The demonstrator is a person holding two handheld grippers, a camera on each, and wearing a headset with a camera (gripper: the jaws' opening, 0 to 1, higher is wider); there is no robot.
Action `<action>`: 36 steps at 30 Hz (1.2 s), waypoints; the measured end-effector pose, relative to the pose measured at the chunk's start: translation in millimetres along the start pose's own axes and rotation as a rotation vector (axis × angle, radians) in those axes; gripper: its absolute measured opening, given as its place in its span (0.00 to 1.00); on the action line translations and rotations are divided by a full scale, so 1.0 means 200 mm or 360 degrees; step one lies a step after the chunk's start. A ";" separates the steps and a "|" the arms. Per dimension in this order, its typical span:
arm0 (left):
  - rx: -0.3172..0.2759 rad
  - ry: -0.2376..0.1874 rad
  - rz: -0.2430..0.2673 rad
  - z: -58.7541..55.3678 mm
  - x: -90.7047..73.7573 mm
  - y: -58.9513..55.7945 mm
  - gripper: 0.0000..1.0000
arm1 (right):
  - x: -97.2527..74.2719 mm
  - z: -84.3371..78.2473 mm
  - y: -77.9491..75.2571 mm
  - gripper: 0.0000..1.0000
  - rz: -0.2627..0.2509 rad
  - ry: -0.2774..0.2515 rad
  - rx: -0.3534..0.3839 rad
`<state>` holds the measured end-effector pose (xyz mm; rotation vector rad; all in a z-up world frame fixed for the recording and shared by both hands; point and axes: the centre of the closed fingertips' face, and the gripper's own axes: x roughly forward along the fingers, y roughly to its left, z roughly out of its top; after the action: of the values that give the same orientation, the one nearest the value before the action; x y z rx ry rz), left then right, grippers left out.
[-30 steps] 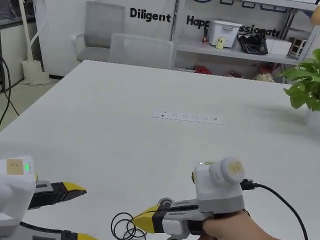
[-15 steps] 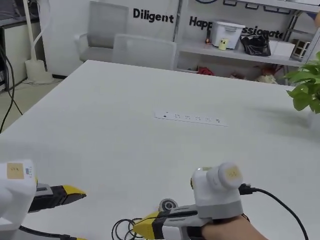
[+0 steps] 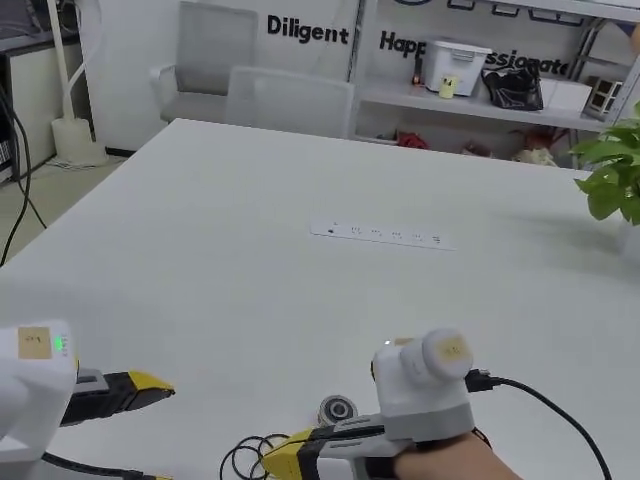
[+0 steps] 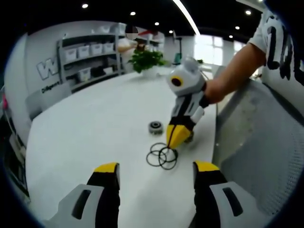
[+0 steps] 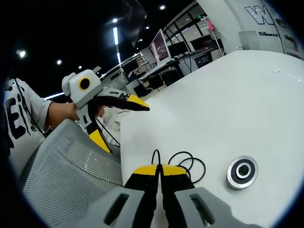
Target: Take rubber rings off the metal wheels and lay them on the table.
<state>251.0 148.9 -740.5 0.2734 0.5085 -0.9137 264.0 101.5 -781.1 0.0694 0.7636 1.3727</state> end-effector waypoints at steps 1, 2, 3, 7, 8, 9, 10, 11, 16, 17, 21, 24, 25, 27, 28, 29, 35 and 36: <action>-0.0001 -0.0001 0.0001 0.00 0.00 0.00 0.64 | 0.00 0.00 0.00 0.00 -0.0004 0.0003 0.0001; -0.0003 -0.0001 0.0001 0.00 0.00 0.00 0.63 | 0.01 -0.01 -0.01 0.00 -0.0009 0.0010 0.0001; -0.0004 -0.0001 0.0002 0.00 0.00 0.00 0.63 | 0.01 -0.01 -0.01 0.00 -0.0010 0.0013 0.0003; -0.0007 0.0004 0.0002 -0.01 0.00 0.00 0.63 | 0.02 -0.02 -0.02 0.00 -0.0015 0.0020 0.0030; -0.0009 0.0006 0.0001 -0.01 0.00 0.00 0.63 | 0.02 -0.02 -0.02 0.00 -0.0016 0.0020 0.0035; -0.0009 0.0007 0.0001 -0.01 0.00 0.00 0.63 | 0.02 -0.02 -0.03 0.00 -0.0016 0.0021 0.0041; -0.0008 0.0009 0.0000 -0.01 0.00 0.00 0.63 | 0.02 -0.03 -0.03 0.00 -0.0016 0.0022 0.0042; -0.0006 0.0011 0.0000 -0.01 0.00 0.00 0.63 | 0.02 -0.03 -0.03 0.00 -0.0019 0.0023 0.0041; -0.0011 0.0008 -0.0003 -0.01 0.01 0.01 0.63 | 0.04 -0.04 -0.04 0.00 -0.0030 0.0037 0.0049; -0.0009 0.0008 -0.0005 -0.01 0.01 0.01 0.63 | 0.04 -0.04 -0.04 0.00 -0.0031 0.0042 0.0047; -0.0015 0.0003 -0.0009 -0.01 0.01 0.00 0.63 | 0.05 -0.05 -0.04 0.00 -0.0035 0.0051 0.0048; -0.0018 0.0009 -0.0012 -0.02 0.02 0.00 0.63 | 0.05 -0.05 -0.04 0.00 -0.0046 0.0053 0.0048; -0.0018 0.0010 -0.0012 -0.02 0.02 0.00 0.63 | 0.05 -0.05 -0.05 0.00 -0.0050 0.0054 0.0051; -0.0021 0.0010 -0.0011 -0.02 0.01 0.00 0.63 | 0.05 -0.06 -0.05 0.00 -0.0063 0.0056 0.0051; -0.0022 0.0011 -0.0010 -0.02 0.01 0.00 0.63 | 0.06 -0.06 -0.06 0.00 -0.0066 0.0059 0.0053; -0.0021 0.0011 -0.0009 -0.02 0.01 0.00 0.63 | 0.06 -0.06 -0.06 0.00 -0.0072 0.0062 0.0055; -0.0019 0.0009 -0.0007 -0.01 0.01 0.00 0.63 | 0.05 -0.06 -0.06 0.00 -0.0085 0.0066 0.0048; -0.0017 0.0010 -0.0010 -0.01 0.01 0.00 0.63 | 0.05 -0.06 -0.06 0.00 -0.0088 0.0064 0.0047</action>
<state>251.5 149.0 -743.9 0.2650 0.5200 -0.9162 268.6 103.4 -801.1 0.0437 0.8142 1.3136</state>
